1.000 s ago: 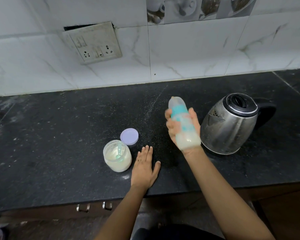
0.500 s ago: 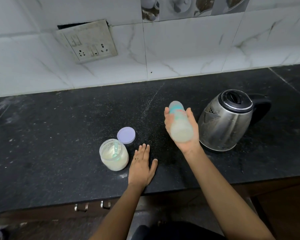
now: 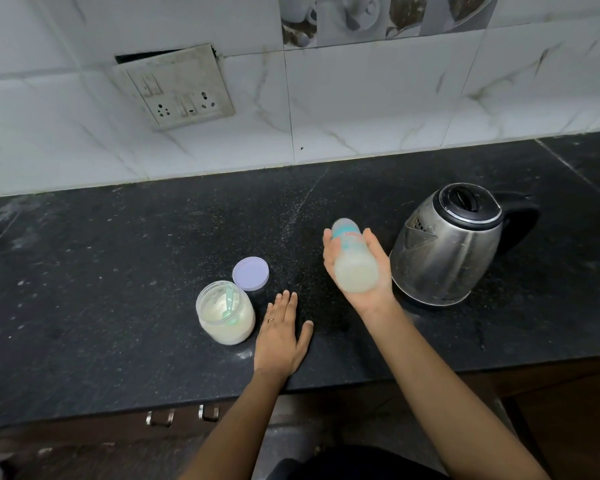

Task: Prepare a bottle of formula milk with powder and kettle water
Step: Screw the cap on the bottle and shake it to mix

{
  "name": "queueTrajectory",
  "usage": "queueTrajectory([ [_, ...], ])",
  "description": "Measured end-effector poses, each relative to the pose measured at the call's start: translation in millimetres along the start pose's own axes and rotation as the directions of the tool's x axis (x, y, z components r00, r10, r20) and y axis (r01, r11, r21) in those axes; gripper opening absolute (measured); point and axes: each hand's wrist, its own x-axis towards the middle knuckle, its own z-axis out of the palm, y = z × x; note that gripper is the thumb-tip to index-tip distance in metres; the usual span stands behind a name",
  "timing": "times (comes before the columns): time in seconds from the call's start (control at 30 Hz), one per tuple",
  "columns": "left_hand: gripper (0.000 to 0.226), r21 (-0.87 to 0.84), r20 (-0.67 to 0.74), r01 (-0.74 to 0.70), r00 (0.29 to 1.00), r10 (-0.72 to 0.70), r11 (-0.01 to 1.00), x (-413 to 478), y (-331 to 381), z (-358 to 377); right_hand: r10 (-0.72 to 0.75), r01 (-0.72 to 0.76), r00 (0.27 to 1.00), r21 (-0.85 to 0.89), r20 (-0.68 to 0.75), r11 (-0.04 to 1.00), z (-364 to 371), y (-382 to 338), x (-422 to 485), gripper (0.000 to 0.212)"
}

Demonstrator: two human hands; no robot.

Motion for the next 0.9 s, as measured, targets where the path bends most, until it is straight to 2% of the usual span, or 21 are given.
queueTrajectory([
  [0.07, 0.075, 0.005, 0.006, 0.002, 1.000, -0.002, 1.000, 0, 0, 0, -0.077, 0.083, 0.995, 0.108, -0.062, 0.991, -6, -2, 6, 0.103],
  [0.1, 0.075, 0.006, 0.007, 0.003, 1.000, -0.003, 1.000, 0, 0, 0, -0.067, 0.073, 0.996, 0.102, -0.059, 0.992, -5, -1, 5, 0.102],
  [0.17, 0.075, 0.003, 0.006, 0.004, 1.000, -0.004, 1.000, 0, 0, 0, -0.030, 0.033, 0.998, 0.060, -0.057, 0.998, 1, 3, -1, 0.086],
  [0.27, 0.075, 0.002, 0.013, 0.004, 1.000, -0.004, 1.000, 0, 0, 0, -0.051, 0.054, 0.997, 0.056, -0.058, 0.997, 10, 3, -6, 0.067],
  [0.43, 0.075, 0.000, 0.004, -0.001, 1.000, 0.001, 1.000, -1, 1, -1, -0.149, 0.150, 0.985, 0.010, -0.083, 0.989, 14, 2, -6, 0.077],
  [0.5, 0.075, 0.002, 0.009, -0.002, 1.000, 0.002, 1.000, -1, 1, -1, -0.124, 0.121, 0.991, -0.072, -0.039, 0.990, 10, -4, -7, 0.082],
  [0.57, 0.075, 0.000, 0.012, 0.003, 1.000, -0.003, 1.000, -1, 0, 0, -0.035, 0.047, 0.998, -0.213, 0.059, 0.976, -2, -8, -12, 0.088],
  [0.63, 0.074, 0.003, 0.012, 0.004, 1.000, -0.004, 1.000, -1, 0, 0, 0.030, 0.011, 0.990, -0.284, 0.140, 0.959, -8, -10, -15, 0.097],
  [0.7, 0.074, 0.002, 0.017, 0.002, 1.000, -0.002, 1.000, 0, -1, 1, 0.004, 0.056, 0.977, -0.273, 0.213, 0.960, 3, -4, -12, 0.103],
  [0.73, 0.074, 0.000, 0.016, 0.001, 1.000, -0.001, 1.000, 0, -1, 1, -0.055, 0.099, 0.984, -0.261, 0.170, 0.960, 6, -2, -10, 0.104],
  [0.83, 0.073, -0.010, 0.006, -0.002, 1.000, 0.002, 1.000, 1, -1, 0, -0.014, 0.025, 0.989, -0.068, 0.147, 0.997, 3, -4, 3, 0.102],
  [0.9, 0.069, -0.017, 0.002, -0.003, 1.000, 0.003, 1.000, 0, -1, 0, 0.012, 0.008, 0.992, -0.158, 0.125, 0.987, 0, -3, 3, 0.097],
])
